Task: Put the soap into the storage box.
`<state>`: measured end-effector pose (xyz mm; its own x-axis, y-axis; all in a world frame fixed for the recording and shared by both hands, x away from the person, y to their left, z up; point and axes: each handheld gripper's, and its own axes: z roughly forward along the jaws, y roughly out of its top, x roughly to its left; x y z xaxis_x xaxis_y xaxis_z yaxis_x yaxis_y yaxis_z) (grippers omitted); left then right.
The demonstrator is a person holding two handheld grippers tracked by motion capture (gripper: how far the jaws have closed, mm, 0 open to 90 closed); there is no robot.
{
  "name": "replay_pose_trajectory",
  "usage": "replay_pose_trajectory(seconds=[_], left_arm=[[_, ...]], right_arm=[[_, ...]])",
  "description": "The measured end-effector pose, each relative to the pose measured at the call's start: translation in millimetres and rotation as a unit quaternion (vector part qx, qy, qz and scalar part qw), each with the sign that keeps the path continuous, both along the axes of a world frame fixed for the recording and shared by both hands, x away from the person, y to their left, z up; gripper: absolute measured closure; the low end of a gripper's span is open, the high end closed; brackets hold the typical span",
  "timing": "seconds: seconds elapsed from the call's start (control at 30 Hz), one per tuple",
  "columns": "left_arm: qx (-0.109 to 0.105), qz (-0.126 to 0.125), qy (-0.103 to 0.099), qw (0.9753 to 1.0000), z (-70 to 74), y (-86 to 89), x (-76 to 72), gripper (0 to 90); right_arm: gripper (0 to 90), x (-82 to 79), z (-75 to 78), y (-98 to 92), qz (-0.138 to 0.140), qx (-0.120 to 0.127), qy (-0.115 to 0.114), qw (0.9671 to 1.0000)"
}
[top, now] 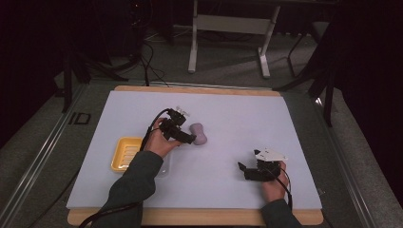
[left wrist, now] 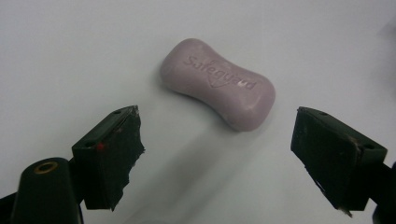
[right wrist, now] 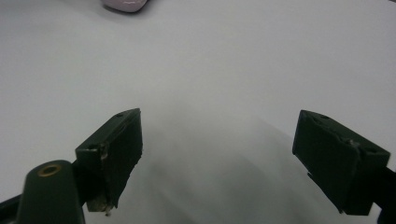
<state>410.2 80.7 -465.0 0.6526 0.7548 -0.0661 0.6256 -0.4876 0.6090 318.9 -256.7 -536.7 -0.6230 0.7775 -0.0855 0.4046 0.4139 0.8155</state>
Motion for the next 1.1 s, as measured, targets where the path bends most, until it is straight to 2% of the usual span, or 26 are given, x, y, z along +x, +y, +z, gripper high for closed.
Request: replay_pose_trajectory(seconds=[0.13,0.37,0.73,0.97,1.1], left_arm=[[0.004,-0.003,0.003,1.0000,0.8,-6.4,2.3,16.6],[0.008,0.007,0.011,0.9999,-0.6,-11.6,8.4,15.9],[0.008,0.017,0.023,0.9996,-11.7,-23.1,16.6,14.9],[-0.021,0.041,0.042,0.9981,-16.0,-27.8,24.0,14.3],[-0.016,0.048,0.045,0.9977,-18.1,-31.3,27.1,11.3]], right_arm=[[15.6,0.0,0.0,0.0,0.000,0.001,0.000,1.0000],[15.6,0.0,0.0,0.1,0.000,0.000,0.000,1.0000],[15.6,0.0,-0.1,0.3,0.002,-0.001,-0.001,1.0000],[15.6,0.1,-0.1,0.4,0.004,-0.002,-0.001,1.0000],[15.6,0.0,-0.1,0.3,0.003,-0.001,0.000,1.0000]])
